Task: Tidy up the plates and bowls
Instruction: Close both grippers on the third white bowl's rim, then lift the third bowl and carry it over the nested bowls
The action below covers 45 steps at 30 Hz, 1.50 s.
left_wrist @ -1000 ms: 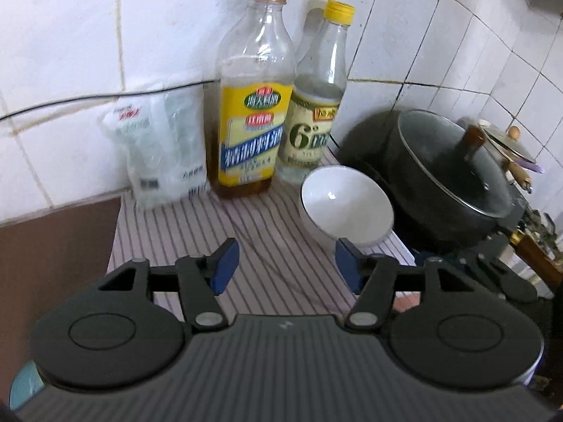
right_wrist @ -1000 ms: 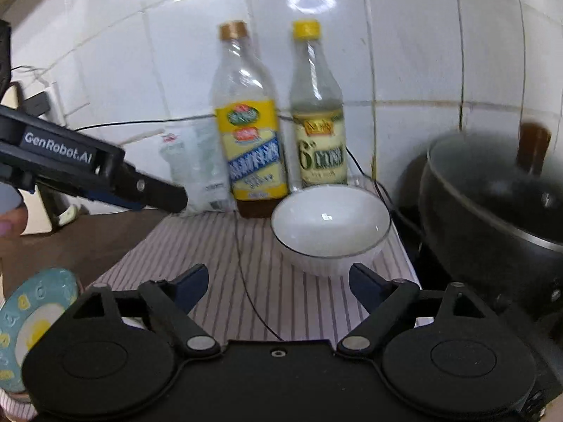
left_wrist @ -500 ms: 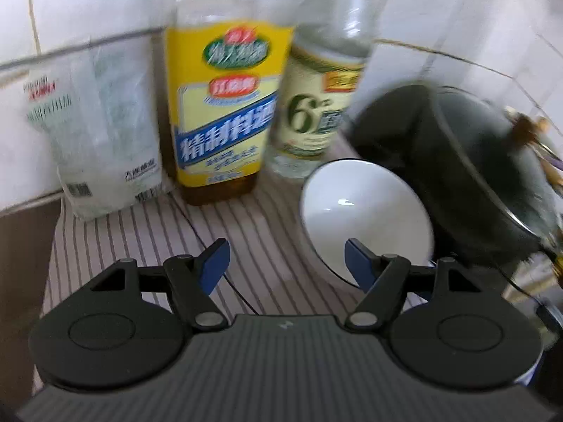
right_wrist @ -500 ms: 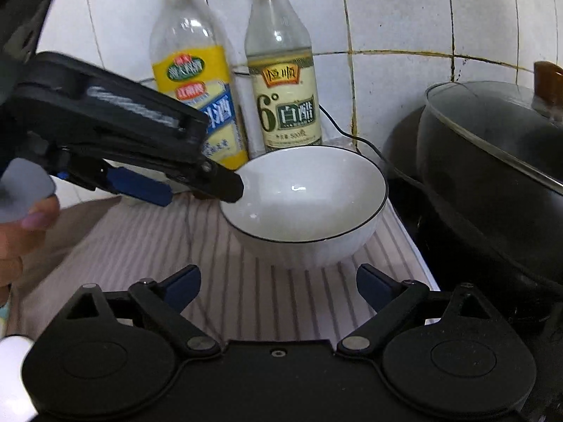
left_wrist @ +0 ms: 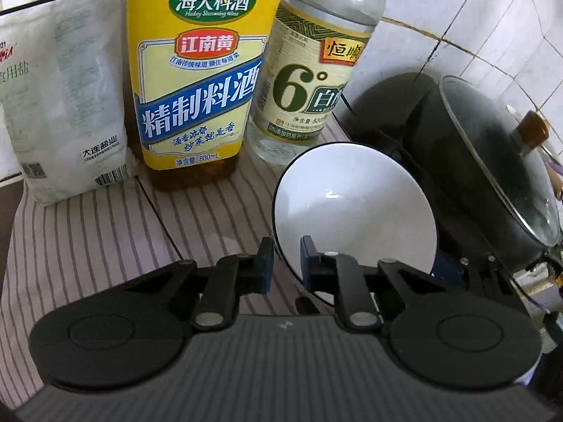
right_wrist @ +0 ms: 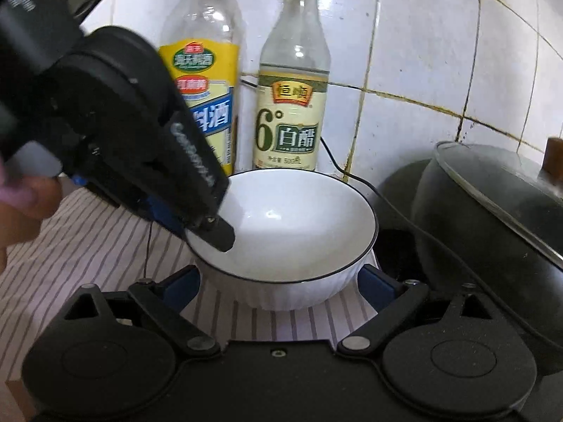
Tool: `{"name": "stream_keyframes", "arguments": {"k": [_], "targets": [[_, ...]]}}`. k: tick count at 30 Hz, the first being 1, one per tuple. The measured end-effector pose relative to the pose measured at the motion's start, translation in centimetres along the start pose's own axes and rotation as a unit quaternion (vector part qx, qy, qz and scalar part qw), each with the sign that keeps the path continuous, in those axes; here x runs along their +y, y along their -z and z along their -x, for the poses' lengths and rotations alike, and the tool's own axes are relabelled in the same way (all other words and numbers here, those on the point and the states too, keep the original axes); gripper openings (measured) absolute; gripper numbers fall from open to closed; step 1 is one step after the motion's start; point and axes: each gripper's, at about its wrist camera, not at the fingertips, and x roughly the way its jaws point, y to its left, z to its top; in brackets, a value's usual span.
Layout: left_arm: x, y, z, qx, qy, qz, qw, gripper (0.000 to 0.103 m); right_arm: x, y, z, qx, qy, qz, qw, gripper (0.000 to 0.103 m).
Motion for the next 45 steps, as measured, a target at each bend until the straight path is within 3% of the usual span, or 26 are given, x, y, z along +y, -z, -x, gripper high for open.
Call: {"name": "stream_keyframes", "arguments": {"k": [10, 17, 29, 38, 45], "targets": [[-1.4, 0.2, 0.8, 0.009, -0.031, -0.029, 0.9991, 0.014, -0.7, -0.4, -1.1, 0.016, -0.039, -0.055, 0.998, 0.101], [-1.4, 0.5, 2.7, 0.030, -0.048, -0.025, 0.9981, 0.014, 0.5, -0.4, 0.6, 0.015, -0.053, -0.049, 0.997, 0.101], [-3.0, 2.2, 11.7, -0.005, -0.046, -0.050, 0.9977, 0.015, 1.7, -3.1, 8.1, -0.020, -0.079, -0.023, 0.996, 0.101], [-5.0, 4.1, 18.6, -0.019, -0.069, -0.069, 0.9950, 0.015, 3.6, -3.7, 14.3, -0.059, -0.090, -0.020, 0.994, 0.101], [-5.2, 6.7, 22.4, -0.014, -0.082, -0.057, 0.9949, 0.015, 4.6, -3.7, 18.2, -0.052, -0.125, -0.010, 0.991, 0.101]]}}
